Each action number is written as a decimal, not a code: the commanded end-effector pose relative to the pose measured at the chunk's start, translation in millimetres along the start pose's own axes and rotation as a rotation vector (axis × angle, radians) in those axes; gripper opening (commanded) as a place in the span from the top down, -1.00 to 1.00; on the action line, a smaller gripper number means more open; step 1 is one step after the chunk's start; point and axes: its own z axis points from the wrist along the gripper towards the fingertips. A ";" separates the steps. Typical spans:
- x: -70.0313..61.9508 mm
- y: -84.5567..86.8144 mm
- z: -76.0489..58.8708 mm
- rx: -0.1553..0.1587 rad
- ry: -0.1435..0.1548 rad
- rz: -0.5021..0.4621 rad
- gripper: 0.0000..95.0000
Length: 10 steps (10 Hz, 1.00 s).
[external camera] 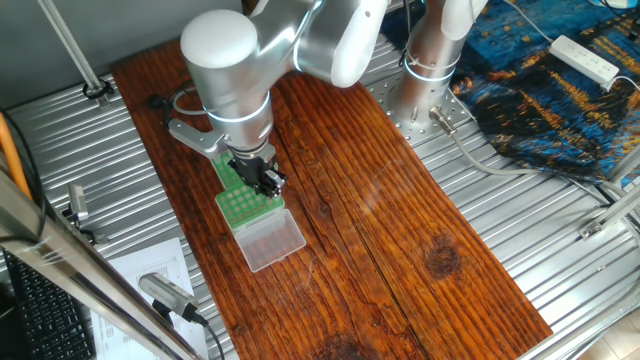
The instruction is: Transfer all large pipette tips from one holder to another
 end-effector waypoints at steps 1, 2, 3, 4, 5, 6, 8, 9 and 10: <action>0.5 -0.4 0.1 0.002 0.001 0.000 0.60; 0.6 -0.4 0.1 0.002 0.000 0.000 0.60; 0.8 -0.3 0.2 0.002 0.000 -0.001 0.60; 0.9 -0.3 0.3 0.002 0.000 -0.002 0.60; 1.2 -0.2 0.5 0.002 0.002 -0.003 0.60; 1.5 -0.1 0.8 0.001 0.002 -0.004 1.00; 1.9 0.0 1.2 0.001 0.002 -0.008 1.00; 2.0 0.0 1.2 0.002 0.001 -0.008 1.00; 2.2 -0.2 1.0 0.001 -0.001 -0.008 1.00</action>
